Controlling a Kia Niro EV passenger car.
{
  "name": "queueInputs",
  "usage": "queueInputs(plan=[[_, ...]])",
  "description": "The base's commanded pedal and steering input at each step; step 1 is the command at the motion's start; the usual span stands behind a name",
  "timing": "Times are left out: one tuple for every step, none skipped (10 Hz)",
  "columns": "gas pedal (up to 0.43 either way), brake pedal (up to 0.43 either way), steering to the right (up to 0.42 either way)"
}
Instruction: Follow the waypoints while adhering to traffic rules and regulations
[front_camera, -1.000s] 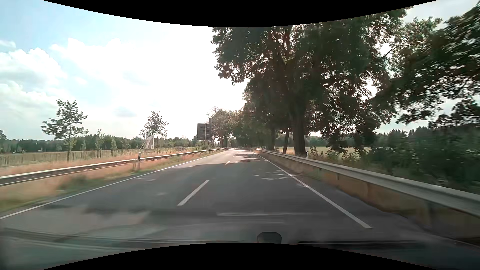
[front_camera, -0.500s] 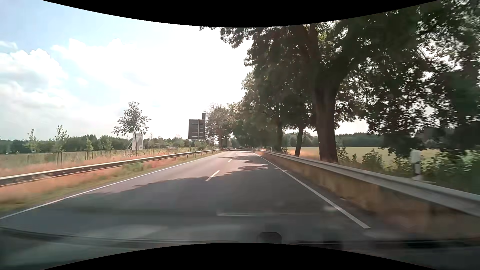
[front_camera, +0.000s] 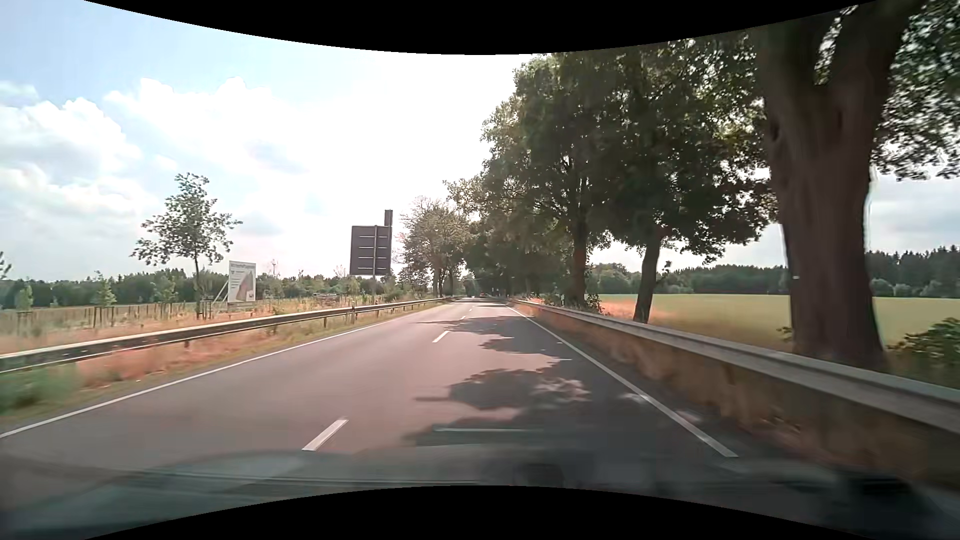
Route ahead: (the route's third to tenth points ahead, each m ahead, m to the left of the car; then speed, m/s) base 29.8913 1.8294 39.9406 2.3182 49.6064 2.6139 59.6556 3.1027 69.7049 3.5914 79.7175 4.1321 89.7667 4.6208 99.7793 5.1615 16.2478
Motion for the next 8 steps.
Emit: queueInputs(plan=[[0.169,0.0,-0.004],[0.169,0.0,-0.004],[0.169,0.0,-0.004],[0.169,0.0,-0.004],[0.169,0.0,-0.005],[0.169,0.0,-0.005],[0.169,0.0,-0.005],[0.169,0.0,-0.005]])
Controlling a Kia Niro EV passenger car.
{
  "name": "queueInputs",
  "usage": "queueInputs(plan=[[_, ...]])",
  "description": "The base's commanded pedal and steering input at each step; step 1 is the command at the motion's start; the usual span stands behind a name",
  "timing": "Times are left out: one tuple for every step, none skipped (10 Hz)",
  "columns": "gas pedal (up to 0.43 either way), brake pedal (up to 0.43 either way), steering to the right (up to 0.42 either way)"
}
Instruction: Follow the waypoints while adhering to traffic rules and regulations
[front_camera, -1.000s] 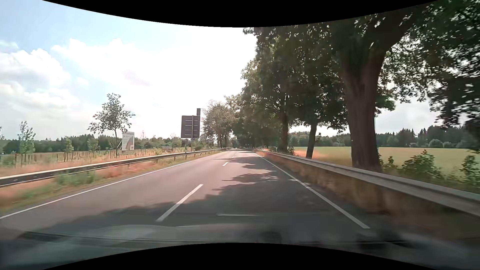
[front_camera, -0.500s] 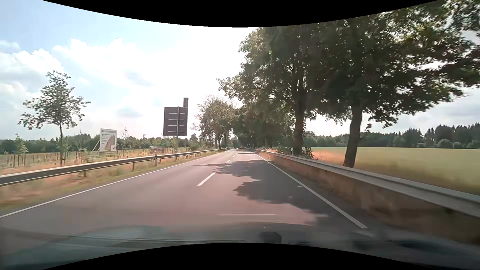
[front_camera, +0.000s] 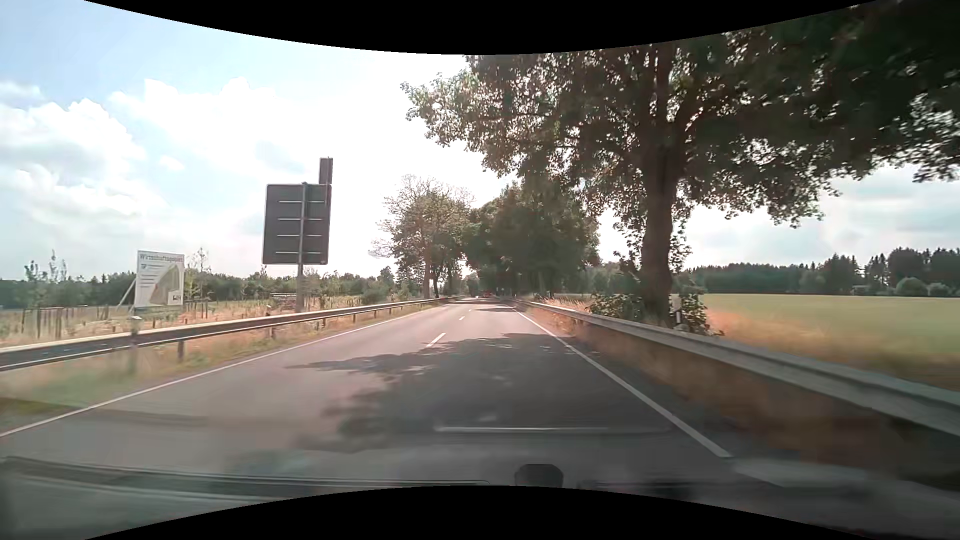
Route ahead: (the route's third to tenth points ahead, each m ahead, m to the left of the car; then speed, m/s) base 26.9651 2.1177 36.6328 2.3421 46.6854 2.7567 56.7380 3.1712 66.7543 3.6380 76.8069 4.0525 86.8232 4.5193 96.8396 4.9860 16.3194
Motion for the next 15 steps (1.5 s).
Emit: queueInputs(plan=[[0.169,0.0,-0.006],[0.169,0.0,-0.006],[0.169,0.0,-0.006],[0.169,0.0,-0.006],[0.169,0.0,-0.007],[0.169,0.0,-0.007],[0.177,0.0,-0.006],[0.177,0.0,-0.006],[0.177,0.0,-0.007],[0.177,0.0,-0.007],[0.177,0.0,-0.007],[0.177,0.0,-0.006],[0.177,0.0,-0.005],[0.177,0.0,-0.005],[0.177,0.0,-0.005]])
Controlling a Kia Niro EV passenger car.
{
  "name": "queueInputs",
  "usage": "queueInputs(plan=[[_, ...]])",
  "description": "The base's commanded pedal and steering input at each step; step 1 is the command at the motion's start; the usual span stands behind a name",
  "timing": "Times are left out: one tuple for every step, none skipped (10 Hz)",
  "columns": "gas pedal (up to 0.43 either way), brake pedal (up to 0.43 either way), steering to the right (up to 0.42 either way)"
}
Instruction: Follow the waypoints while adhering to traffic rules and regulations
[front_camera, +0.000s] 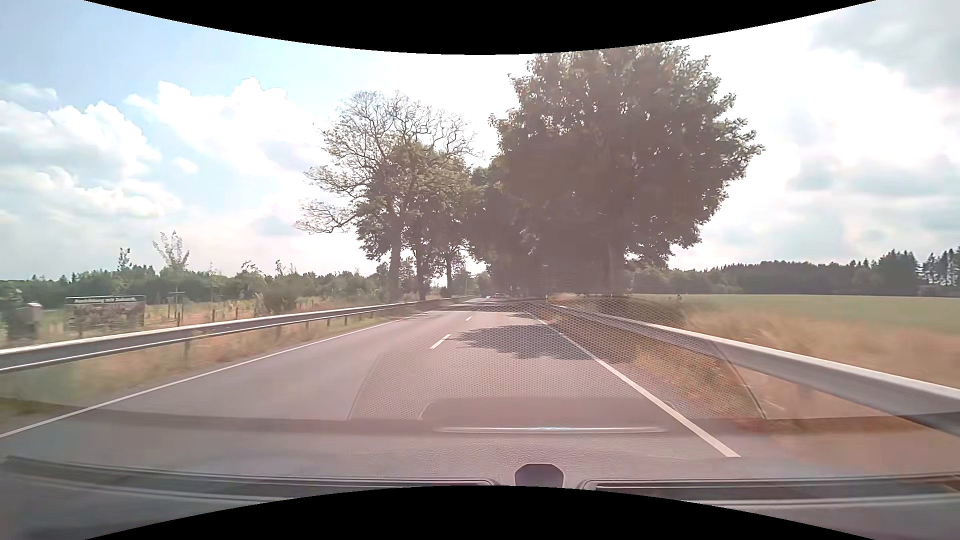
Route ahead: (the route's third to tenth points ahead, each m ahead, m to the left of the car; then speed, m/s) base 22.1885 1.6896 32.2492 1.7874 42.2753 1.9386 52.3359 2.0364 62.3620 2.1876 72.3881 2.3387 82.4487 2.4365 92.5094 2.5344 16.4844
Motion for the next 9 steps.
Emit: queueInputs(plan=[[0.189,0.0,-0.003],[0.189,0.0,-0.002],[0.189,0.0,-0.002],[0.189,0.0,-0.002],[0.189,0.0,-0.002],[0.189,0.0,-0.002],[0.189,0.0,-0.002],[0.189,0.0,-0.001],[0.189,0.0,0.0]])
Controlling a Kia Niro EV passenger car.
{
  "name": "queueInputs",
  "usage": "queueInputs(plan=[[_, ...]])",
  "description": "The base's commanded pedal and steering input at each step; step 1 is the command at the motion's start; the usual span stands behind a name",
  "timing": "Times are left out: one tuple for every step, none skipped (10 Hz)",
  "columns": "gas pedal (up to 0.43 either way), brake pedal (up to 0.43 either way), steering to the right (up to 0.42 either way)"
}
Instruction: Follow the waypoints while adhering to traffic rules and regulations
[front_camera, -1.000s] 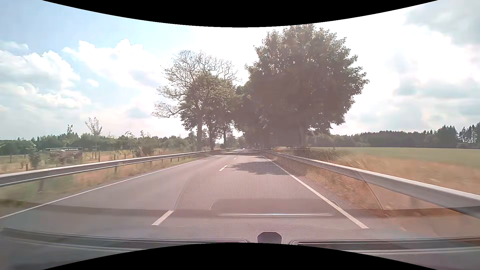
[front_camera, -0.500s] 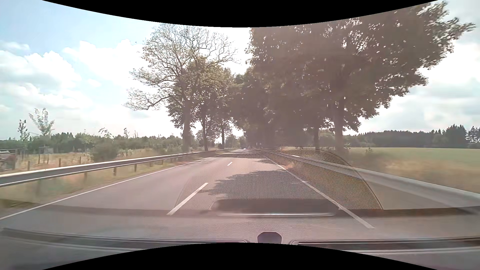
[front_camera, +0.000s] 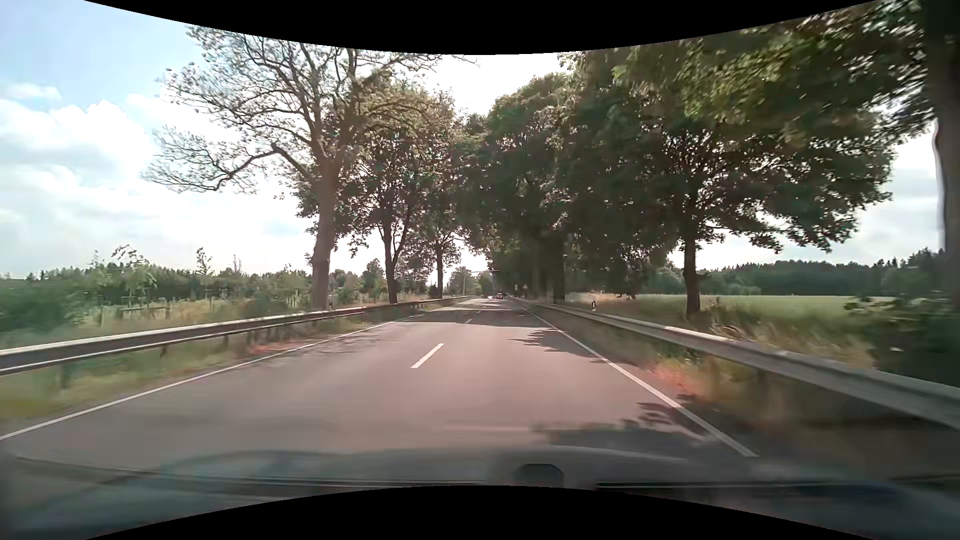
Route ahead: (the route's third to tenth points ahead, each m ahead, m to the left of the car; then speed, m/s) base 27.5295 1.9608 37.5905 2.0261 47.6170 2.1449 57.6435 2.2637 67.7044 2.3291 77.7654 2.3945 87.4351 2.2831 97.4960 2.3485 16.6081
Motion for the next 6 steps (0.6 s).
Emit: queueInputs(plan=[[0.189,0.0,0.0],[0.189,0.0,0.0],[0.189,0.0,0.001],[0.189,0.0,0.001],[0.189,0.0,0.0],[0.189,0.0,0.001]])
